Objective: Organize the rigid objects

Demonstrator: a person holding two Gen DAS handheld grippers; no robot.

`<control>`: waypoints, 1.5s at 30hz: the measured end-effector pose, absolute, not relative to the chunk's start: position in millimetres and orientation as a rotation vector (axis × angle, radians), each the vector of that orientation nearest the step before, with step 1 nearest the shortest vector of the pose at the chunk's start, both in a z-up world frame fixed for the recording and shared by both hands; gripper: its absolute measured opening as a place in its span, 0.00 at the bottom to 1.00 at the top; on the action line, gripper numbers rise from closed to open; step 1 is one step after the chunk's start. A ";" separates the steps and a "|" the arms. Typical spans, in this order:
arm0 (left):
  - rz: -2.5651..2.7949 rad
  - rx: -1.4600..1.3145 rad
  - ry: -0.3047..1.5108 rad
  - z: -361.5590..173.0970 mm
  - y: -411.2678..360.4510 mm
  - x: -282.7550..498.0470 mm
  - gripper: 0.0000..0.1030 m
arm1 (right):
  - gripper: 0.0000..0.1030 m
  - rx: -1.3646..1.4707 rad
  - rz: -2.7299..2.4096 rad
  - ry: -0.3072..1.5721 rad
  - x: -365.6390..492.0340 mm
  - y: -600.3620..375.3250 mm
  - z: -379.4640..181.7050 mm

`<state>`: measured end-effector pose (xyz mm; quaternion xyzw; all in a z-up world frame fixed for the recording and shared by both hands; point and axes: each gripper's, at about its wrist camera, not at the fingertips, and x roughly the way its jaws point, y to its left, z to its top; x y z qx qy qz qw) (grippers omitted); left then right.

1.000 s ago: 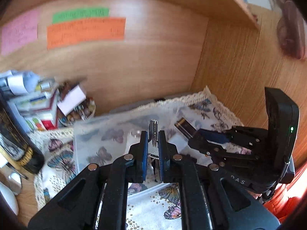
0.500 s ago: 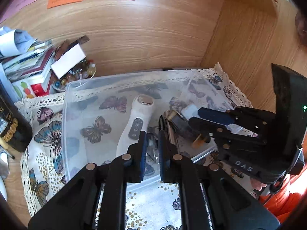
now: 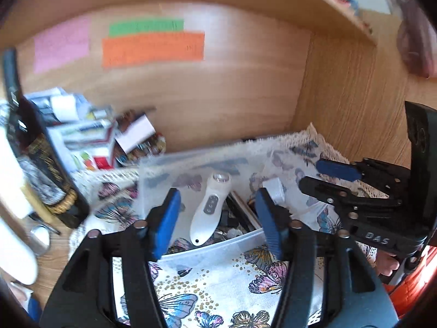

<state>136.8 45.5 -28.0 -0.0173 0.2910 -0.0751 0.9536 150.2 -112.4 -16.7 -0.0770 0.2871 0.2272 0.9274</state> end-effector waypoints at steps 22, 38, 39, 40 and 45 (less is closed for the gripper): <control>-0.047 -0.034 0.311 18.1 29.3 32.6 0.98 | 0.96 -0.081 0.400 0.328 55.7 -144.1 33.3; -0.041 -0.025 0.276 21.2 24.9 20.5 0.99 | 1.00 -0.075 0.399 0.317 46.8 -142.9 34.5; -0.042 -0.025 0.275 21.0 24.1 20.1 0.99 | 1.00 -0.075 0.400 0.316 46.9 -143.1 34.6; -0.043 -0.025 0.275 20.7 23.9 19.8 0.99 | 1.00 -0.074 0.401 0.316 46.7 -143.1 34.6; -0.041 -0.025 0.273 20.5 22.6 19.3 0.99 | 1.00 -0.073 0.401 0.316 46.0 -142.6 34.5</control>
